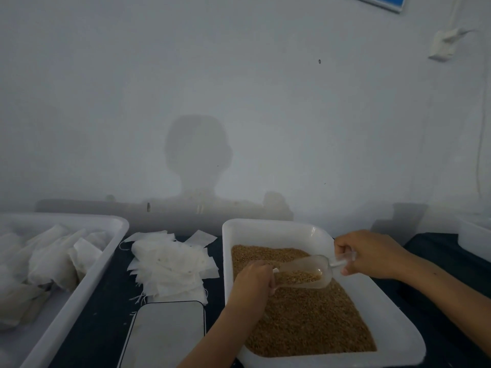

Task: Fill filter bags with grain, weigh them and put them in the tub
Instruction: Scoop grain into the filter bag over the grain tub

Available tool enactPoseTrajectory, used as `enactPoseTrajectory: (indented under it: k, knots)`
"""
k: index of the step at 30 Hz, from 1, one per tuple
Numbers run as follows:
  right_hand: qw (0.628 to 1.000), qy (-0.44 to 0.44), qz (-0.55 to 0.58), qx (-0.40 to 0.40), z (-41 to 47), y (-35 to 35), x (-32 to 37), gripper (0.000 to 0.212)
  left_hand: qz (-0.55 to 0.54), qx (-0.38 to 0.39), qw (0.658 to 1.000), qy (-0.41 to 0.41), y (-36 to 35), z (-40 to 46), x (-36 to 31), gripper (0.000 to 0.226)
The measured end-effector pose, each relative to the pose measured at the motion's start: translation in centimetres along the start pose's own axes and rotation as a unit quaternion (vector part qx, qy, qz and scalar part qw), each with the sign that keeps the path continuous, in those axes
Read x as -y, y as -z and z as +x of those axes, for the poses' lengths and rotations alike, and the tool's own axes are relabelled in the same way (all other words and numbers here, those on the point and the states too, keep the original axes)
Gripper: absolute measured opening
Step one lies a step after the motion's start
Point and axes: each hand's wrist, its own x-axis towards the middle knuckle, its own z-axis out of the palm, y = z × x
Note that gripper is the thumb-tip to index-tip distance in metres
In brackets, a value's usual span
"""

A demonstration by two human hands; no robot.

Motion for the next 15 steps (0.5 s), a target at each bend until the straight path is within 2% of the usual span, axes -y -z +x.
enactPoseTrajectory:
  k: [12,15]
  knots:
    - [1.000,-0.015,0.002,0.008,-0.1,-0.2,-0.1,0.020,-0.013,-0.009,1.000,0.019,-0.5,0.0,0.3,0.009]
    - [0.998,-0.025,0.049,0.023,-0.5,-1.0,-0.5,0.020,-0.023,-0.031,0.999,0.021,-0.6,-0.3,0.2,0.004]
